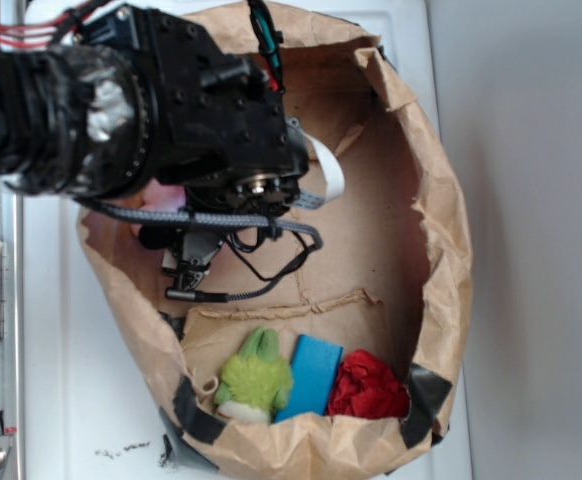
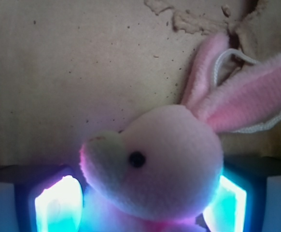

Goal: Grab the pink bunny.

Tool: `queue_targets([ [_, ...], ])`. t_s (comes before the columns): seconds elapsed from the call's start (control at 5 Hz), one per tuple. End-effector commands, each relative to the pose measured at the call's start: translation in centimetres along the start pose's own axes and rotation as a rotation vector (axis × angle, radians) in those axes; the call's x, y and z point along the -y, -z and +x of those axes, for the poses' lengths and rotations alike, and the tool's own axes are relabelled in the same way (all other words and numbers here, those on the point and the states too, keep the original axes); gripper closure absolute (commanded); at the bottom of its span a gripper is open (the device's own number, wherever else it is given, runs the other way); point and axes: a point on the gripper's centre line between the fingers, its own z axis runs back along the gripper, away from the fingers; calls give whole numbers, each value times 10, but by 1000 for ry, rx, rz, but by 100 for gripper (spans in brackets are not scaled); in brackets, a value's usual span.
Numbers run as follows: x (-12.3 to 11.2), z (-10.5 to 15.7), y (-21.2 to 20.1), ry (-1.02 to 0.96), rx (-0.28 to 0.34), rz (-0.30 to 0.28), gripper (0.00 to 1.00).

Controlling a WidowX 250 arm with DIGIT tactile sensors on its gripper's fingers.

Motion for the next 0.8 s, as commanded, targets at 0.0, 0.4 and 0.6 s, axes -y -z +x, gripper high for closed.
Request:
queue_targets([
  [0.0, 10, 7, 13, 16, -1, 18, 100],
  [0.4, 4, 7, -5, -6, 28, -10, 100],
  [0.6, 2, 5, -37, -20, 77, -70, 100],
])
